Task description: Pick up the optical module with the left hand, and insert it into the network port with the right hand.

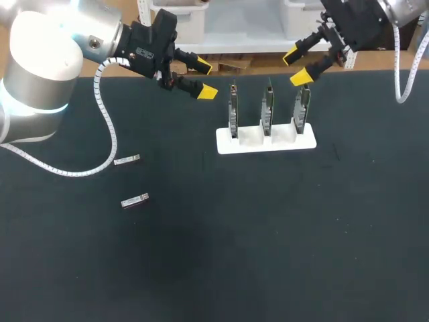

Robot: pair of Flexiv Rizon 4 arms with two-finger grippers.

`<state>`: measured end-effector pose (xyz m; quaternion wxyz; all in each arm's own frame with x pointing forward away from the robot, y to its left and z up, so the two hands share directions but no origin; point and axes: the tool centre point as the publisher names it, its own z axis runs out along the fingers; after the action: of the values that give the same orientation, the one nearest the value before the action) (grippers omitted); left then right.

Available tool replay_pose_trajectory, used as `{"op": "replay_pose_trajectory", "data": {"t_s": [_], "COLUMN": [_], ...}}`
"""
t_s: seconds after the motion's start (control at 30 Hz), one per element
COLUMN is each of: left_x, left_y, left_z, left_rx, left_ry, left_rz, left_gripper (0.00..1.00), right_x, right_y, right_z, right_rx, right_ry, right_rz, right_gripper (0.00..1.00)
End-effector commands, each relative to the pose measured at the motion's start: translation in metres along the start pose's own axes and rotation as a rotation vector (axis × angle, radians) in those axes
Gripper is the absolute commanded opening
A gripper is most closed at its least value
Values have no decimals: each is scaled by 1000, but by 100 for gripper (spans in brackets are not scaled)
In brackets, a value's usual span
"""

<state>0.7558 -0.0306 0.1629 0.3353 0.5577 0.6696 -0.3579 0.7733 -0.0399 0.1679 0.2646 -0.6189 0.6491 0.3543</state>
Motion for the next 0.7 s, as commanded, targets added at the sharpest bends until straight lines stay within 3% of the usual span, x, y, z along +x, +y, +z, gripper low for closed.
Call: {"op": "replay_pose_trajectory", "data": {"t_s": [0.03,0.17,0.37,0.7], "left_x": [-2,-3,8,66], "left_y": [2,0,-18,-51], "left_z": [0,-11,-31,-67], "left_rx": [-9,-58,-139,-182], "left_ry": [17,76,202,478], "left_rz": [-9,-45,-111,-235], "left_gripper": [100,100,100,100], "right_x": [0,0,0,0], "right_y": [2,2,2,2], "right_z": [0,0,0,0], "right_rx": [4,4,4,4], "right_ry": [0,0,0,0], "right_rz": [-1,-1,-1,-1], "right_gripper": [100,100,100,100]}}
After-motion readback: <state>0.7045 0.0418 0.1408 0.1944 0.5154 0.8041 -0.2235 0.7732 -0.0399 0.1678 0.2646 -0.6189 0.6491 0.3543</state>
